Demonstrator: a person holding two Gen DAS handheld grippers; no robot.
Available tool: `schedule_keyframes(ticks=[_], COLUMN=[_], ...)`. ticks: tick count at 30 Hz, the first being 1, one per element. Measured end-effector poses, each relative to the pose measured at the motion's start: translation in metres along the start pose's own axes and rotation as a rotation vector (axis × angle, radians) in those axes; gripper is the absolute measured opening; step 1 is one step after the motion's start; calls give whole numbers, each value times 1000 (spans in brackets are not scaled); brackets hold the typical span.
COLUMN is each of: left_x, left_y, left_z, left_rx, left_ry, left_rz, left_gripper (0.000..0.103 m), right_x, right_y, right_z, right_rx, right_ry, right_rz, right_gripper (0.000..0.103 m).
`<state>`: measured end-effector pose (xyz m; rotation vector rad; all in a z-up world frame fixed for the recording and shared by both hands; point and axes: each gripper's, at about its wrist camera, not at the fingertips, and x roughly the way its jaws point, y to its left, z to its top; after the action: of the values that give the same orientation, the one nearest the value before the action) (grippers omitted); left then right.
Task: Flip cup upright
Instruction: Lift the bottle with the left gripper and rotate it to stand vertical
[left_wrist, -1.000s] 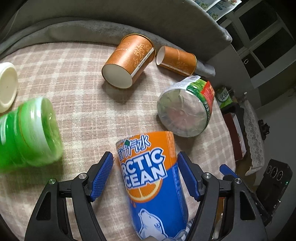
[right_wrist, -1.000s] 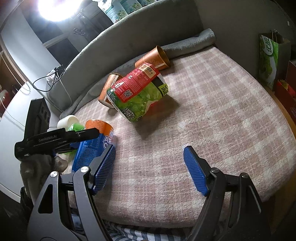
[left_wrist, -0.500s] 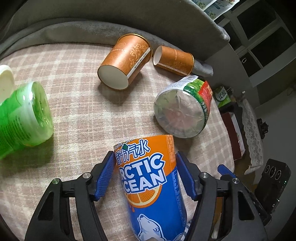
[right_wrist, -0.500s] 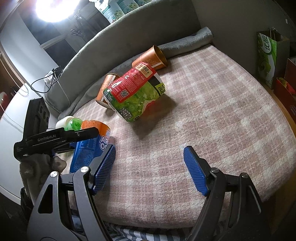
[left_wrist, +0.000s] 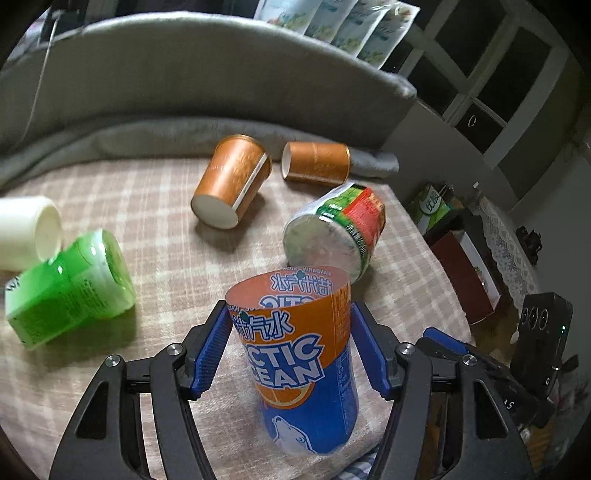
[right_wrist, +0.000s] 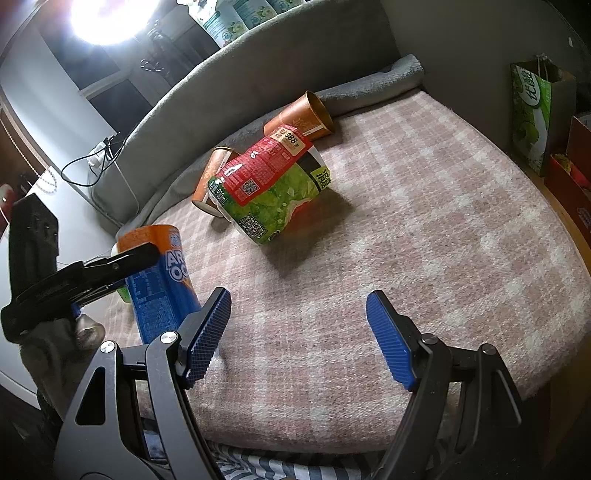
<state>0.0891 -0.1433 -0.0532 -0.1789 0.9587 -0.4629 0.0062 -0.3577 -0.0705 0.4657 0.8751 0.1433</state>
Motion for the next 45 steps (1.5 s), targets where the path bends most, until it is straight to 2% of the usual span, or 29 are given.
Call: schedule_keyframes(ticks=[21, 28, 45], left_x=[-28, -28, -15], left_y=[-14, -18, -34], left_z=[0, -1, -9], left_rx=[134, 163, 224], left_ry=[-186, -201, -191], left_rz=[142, 168, 177], left_gripper=[64, 64, 64], right_x=[-2, -2, -8], right_y=[6, 5, -1], right_z=[1, 1, 1], right_rx=[-1, 0, 15], right_ry=[-8, -7, -24], right_rz=[-10, -10, -12], right_gripper=[79, 79, 79])
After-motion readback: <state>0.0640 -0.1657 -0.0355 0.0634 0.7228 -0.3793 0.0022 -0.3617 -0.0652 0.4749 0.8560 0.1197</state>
